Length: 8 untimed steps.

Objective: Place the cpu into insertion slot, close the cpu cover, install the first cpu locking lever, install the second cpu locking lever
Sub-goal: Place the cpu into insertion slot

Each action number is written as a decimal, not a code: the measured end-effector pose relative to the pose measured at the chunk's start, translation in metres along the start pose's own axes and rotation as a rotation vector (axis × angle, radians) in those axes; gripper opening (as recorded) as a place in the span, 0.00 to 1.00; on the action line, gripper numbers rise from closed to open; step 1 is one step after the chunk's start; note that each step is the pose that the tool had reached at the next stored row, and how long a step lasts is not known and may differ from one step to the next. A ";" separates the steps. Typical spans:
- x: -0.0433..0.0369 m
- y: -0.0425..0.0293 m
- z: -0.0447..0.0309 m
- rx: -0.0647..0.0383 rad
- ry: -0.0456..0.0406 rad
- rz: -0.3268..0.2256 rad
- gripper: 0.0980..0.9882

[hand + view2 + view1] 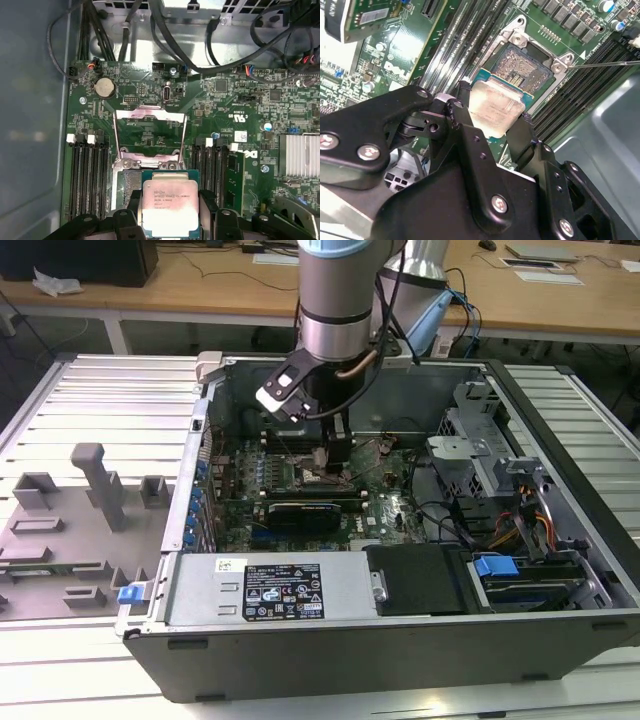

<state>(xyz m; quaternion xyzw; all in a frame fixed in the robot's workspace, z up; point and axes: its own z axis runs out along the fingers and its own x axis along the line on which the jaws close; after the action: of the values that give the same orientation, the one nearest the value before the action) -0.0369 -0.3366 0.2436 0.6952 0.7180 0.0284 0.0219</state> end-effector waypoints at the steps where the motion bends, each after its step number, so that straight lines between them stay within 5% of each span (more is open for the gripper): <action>1: 0.0011 -0.0006 0.0011 0.000 0.0000 0.002 0.49; 8: 0.0105 -0.0035 0.0098 0.000 -0.0008 0.012 0.49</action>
<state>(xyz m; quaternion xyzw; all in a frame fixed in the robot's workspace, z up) -0.0401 -0.3261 0.2337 0.6995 0.7137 0.0283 0.0221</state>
